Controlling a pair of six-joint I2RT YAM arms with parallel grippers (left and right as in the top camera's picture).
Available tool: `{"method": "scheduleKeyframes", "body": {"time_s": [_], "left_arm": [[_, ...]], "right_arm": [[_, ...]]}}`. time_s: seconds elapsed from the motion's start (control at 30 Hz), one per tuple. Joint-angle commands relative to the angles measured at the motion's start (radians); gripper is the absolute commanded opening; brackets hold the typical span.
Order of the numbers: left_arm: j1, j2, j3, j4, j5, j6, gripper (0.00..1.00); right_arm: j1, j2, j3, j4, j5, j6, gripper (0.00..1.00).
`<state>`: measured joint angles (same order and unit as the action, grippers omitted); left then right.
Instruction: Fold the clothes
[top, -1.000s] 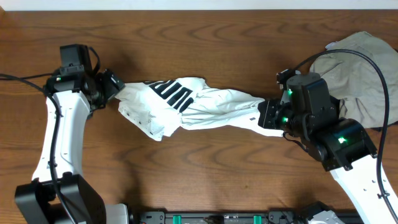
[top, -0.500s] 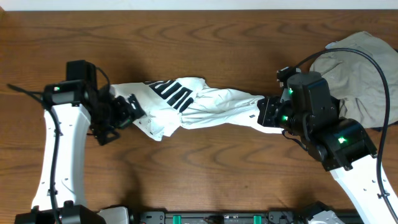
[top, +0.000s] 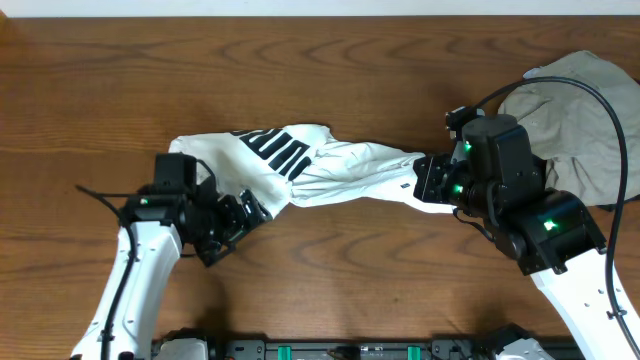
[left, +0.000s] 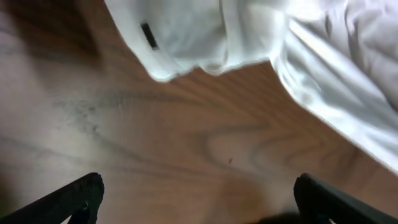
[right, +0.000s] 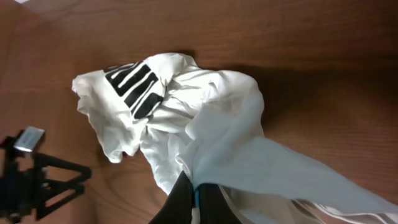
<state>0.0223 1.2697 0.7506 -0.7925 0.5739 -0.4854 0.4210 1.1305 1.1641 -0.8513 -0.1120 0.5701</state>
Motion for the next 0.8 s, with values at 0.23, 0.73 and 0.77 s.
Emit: {"method": "scheduleKeyframes", "body": {"time_s": [0.23, 0.73, 0.77], "left_arm": [[-0.002, 0.069, -0.016, 0.14, -0.06, -0.216, 0.99], [-0.014, 0.241, -0.023, 0.277, -0.069, -0.227, 0.99], [-0.014, 0.248, -0.023, 0.288, -0.069, -0.227, 0.99]], "right_arm": [[-0.008, -0.005, 0.014, 0.002, 0.01, 0.01, 0.02], [-0.008, -0.005, 0.014, 0.002, 0.01, 0.01, 0.01], [-0.008, -0.005, 0.014, 0.002, 0.01, 0.01, 0.02]]}}
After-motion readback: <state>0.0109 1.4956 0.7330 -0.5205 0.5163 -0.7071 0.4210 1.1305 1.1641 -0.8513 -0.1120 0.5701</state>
